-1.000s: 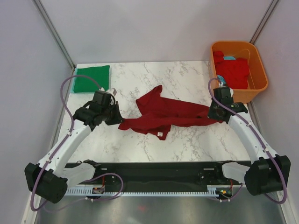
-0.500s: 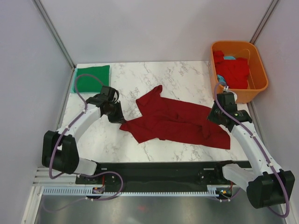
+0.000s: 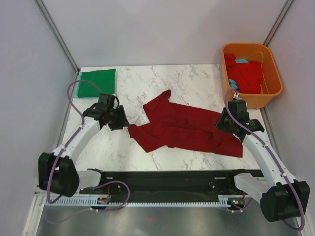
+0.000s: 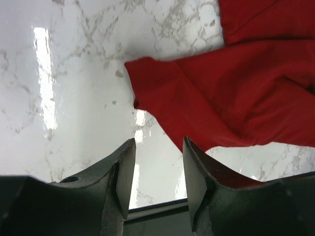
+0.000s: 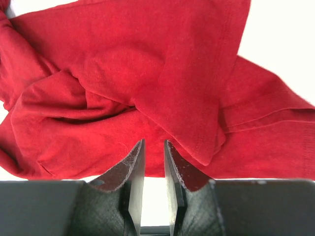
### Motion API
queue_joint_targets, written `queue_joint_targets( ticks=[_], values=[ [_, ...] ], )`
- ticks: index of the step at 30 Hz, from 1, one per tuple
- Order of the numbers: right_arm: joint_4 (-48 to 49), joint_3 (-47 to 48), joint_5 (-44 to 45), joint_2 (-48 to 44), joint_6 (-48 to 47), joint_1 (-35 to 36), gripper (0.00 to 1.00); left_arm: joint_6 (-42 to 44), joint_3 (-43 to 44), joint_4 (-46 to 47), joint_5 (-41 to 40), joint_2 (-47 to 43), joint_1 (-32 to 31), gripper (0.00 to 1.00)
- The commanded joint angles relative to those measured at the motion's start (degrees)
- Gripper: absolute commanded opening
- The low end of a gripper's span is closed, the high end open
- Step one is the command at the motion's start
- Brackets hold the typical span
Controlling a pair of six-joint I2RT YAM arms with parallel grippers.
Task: Fold and stack the t-shirts
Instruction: Flatten the tshirt out
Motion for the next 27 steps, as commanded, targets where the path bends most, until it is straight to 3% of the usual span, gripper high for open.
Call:
queue_joint_targets(
  ticks=[1,4,9,15,27],
  values=[
    [4.1,-1.6,-2.1,-0.6,1.4,-0.2,0.29,-7.3,-6.8,4.3,2.3,-6.4,0.9,0.51],
    [5.2,-2.7,-2.2,-0.6,1.6,-0.2,0.29,-10.3,-13.0,12.3,6.8,-5.9,4.5,0.50],
    [5.3,-2.9,-4.2,-1.7,1.2,-0.2,0.29,-11.8,-13.9,23.8,14.8,1.4,8.9,0.49],
    [5.4,-3.0,-4.4,-2.7,0.8,-0.2,0.29,-12.4,-17.1,31.2,11.6,3.2,9.0,0.47],
    [5.5,-2.6,-4.2,-3.2,0.9,-0.1,0.29,-14.7,-19.7,33.9,7.9,10.3,8.8,0.42]
  ],
)
